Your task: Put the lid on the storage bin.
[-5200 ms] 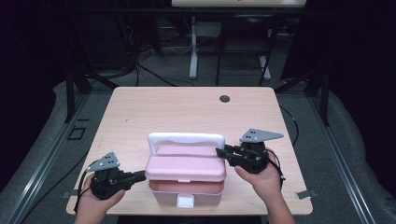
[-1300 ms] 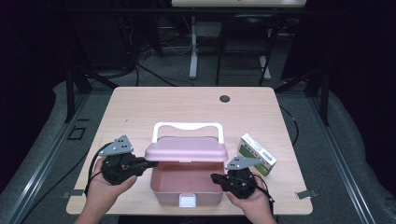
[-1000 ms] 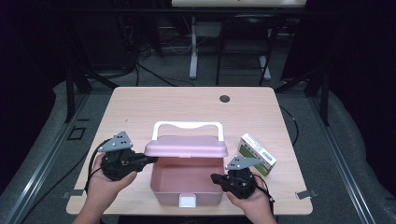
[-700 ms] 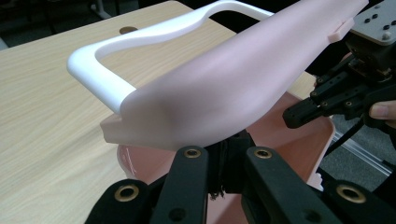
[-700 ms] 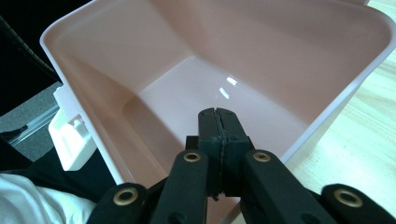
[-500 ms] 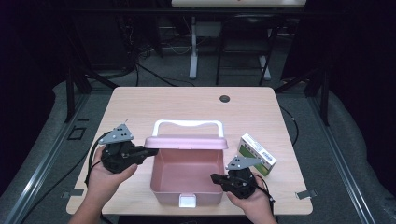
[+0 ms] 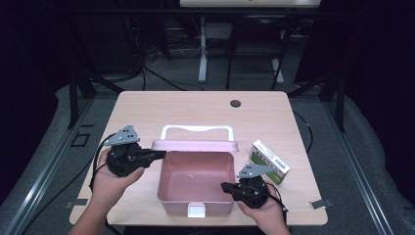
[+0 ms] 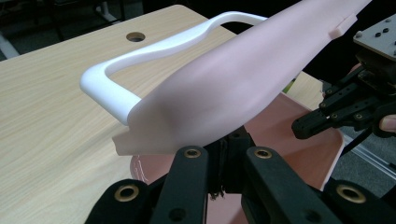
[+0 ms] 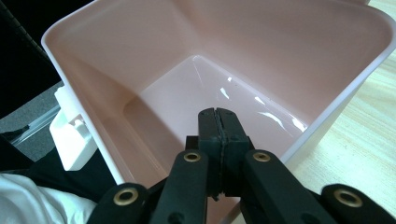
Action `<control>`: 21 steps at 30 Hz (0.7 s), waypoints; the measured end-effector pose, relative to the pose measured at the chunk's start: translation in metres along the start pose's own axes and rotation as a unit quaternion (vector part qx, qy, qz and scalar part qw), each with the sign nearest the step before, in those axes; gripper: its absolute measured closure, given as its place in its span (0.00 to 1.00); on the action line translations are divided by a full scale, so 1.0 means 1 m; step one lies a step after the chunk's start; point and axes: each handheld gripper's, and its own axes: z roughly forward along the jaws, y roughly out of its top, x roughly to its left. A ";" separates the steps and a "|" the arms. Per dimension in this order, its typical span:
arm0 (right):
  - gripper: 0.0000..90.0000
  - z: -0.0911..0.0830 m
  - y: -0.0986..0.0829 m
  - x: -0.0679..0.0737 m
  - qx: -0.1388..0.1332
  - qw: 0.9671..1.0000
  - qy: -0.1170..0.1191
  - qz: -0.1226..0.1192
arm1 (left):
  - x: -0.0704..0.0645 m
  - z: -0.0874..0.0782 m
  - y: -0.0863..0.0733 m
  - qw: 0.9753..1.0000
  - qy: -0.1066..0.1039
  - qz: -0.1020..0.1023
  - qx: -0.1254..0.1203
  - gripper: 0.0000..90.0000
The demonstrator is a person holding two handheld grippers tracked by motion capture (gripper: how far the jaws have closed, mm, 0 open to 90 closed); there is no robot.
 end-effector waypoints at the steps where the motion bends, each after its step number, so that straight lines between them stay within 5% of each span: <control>1: 1.00 0.000 0.000 0.000 0.000 1.000 0.001 0.000 | 0.000 0.000 0.001 1.000 -0.001 0.000 0.001 0.99; 21: 1.00 0.000 0.000 -0.001 -0.002 1.000 0.003 0.001 | 0.006 0.003 0.012 1.000 0.013 0.002 -0.003 0.99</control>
